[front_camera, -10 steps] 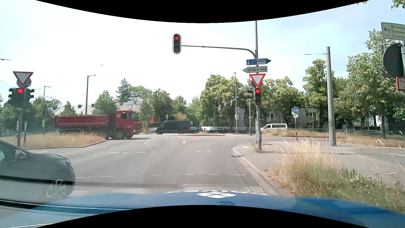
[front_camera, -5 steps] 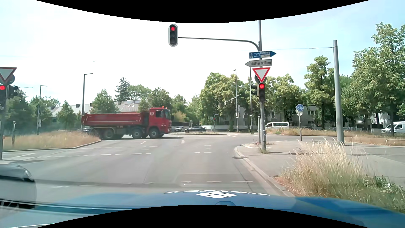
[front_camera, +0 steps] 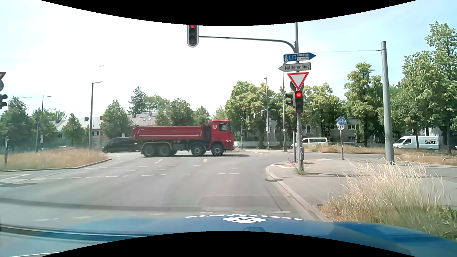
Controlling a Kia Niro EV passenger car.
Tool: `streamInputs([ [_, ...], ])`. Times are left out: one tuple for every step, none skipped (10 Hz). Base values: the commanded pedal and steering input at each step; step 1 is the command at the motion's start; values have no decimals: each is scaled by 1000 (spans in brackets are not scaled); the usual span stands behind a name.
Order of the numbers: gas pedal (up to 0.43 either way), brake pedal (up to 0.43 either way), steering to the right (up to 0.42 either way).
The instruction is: Follow the waypoints while adhering to traffic rules and regulations
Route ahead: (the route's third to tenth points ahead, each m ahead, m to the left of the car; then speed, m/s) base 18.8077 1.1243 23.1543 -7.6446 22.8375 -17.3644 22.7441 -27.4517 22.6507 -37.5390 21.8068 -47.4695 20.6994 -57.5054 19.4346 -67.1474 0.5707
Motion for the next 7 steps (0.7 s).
streamInputs([
  [0,238,4],
  [0,232,4],
  [0,220,4],
  [0,220,4],
  [0,226,4],
  [0,226,4],
  [0,232,4],
])
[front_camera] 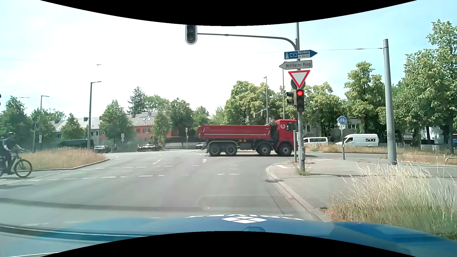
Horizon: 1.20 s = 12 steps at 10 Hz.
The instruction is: Follow the waypoints while adhering to traffic rules and regulations
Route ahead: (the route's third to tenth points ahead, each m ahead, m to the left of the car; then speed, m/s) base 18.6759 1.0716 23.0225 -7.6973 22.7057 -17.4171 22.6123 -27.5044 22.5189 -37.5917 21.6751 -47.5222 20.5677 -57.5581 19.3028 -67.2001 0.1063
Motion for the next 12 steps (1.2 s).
streamInputs([
  [0,226,4],
  [0,226,4],
  [0,238,4],
  [0,244,4],
  [0,244,4],
  [0,244,4],
  [0,244,4],
  [0,244,4],
  [0,244,4],
  [0,244,4],
  [0,250,4],
  [0,250,4],
])
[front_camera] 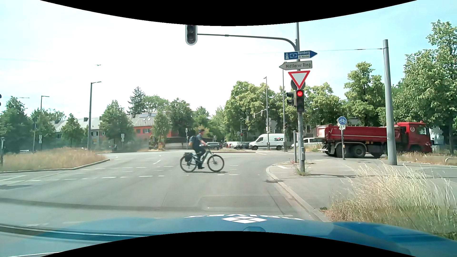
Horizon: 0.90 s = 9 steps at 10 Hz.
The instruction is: Follow the waypoints while adhering to traffic rules and regulations
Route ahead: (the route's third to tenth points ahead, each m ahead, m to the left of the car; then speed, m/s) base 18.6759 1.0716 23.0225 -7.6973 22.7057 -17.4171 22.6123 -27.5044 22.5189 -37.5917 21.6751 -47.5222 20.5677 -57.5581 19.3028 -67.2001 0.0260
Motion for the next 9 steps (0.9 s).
streamInputs([
  [0,250,4],
  [0,250,4],
  [0,250,4],
  [0,250,4],
  [0,250,4],
  [0,250,4],
  [0,250,4],
  [0,250,4],
  [0,250,4],
])
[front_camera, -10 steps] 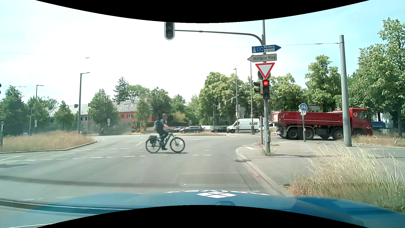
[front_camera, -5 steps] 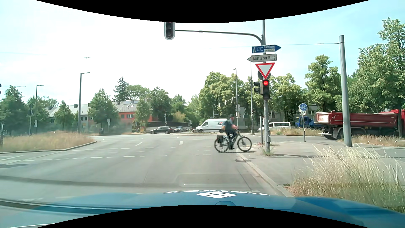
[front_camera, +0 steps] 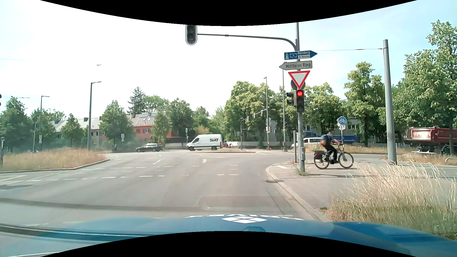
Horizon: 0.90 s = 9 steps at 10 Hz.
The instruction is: Follow the waypoints while adhering to traffic rules and regulations
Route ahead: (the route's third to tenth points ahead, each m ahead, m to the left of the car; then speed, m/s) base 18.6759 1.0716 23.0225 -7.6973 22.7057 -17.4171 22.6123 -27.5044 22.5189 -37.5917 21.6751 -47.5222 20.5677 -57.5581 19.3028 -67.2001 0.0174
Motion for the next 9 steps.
streamInputs([
  [0,250,4],
  [0,250,4],
  [0,250,4],
  [0,250,4],
  [0,250,4],
  [0,250,4],
  [0,256,4],
  [0,250,4],
  [0,250,4],
])
